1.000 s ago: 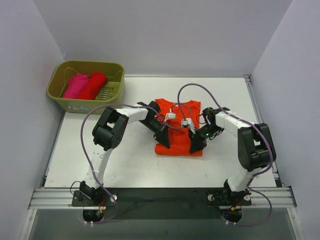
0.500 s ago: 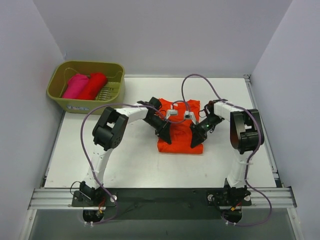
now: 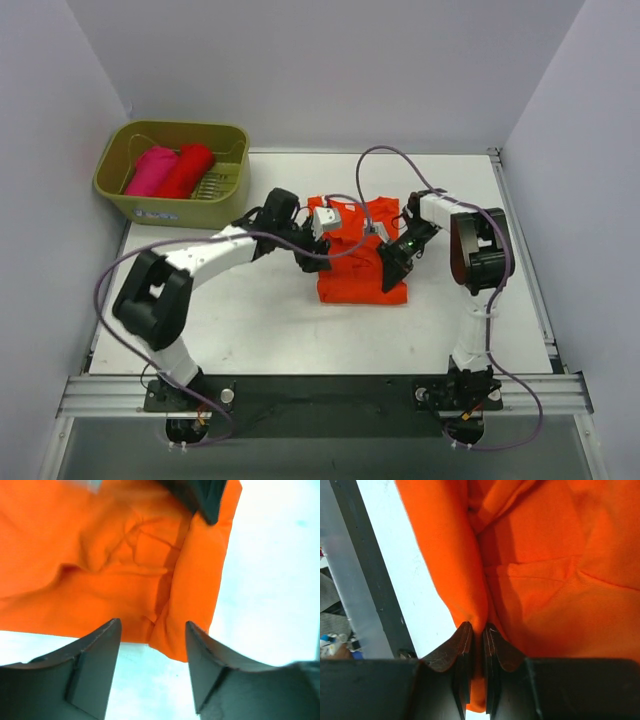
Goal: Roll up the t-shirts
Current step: Roll the T-shirt to the center of the board.
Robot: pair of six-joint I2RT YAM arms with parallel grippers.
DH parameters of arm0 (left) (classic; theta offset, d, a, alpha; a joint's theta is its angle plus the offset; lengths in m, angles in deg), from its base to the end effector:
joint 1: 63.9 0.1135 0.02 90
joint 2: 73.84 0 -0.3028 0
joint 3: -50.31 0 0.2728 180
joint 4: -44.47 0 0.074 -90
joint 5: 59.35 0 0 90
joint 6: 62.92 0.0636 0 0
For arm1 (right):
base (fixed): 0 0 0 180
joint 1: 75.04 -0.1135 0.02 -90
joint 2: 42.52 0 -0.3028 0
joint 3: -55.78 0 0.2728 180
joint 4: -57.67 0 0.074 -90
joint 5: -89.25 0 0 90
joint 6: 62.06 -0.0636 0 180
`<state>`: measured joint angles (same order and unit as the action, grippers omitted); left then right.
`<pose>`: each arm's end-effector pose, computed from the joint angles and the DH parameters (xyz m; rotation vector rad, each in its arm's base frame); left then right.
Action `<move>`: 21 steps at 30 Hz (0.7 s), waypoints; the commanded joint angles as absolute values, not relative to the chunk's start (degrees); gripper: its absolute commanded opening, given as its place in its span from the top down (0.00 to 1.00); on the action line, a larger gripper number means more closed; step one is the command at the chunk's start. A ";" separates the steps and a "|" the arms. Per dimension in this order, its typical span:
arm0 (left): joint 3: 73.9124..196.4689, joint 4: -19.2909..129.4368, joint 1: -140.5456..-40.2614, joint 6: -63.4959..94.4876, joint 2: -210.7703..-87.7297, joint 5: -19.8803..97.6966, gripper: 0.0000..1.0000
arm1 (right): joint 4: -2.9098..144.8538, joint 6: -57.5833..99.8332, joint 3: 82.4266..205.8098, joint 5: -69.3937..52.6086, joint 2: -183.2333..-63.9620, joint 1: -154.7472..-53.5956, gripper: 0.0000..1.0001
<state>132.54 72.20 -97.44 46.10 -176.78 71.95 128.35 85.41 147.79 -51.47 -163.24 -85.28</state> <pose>0.3300 -0.2691 0.2210 1.3342 1.9473 -0.9856 0.3803 0.1187 0.1300 -1.3944 2.2643 1.2414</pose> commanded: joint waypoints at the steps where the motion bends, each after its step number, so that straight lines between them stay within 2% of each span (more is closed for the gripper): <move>1: 118.89 52.36 -105.44 52.63 -164.75 56.86 0.32 | 133.65 82.43 151.61 -48.48 -167.57 -86.73 0.91; 6: 105.84 34.47 -115.65 59.30 -160.95 43.06 0.28 | 136.64 76.99 156.98 -47.95 -171.97 -86.65 0.92; 10: 98.45 21.69 -123.83 66.27 -163.22 31.99 0.29 | 139.02 75.66 159.45 -50.05 -174.79 -85.51 0.92; 21: 92.12 12.01 -129.03 80.76 -168.14 27.57 0.32 | 143.14 75.84 163.40 -50.94 -178.22 -84.80 0.92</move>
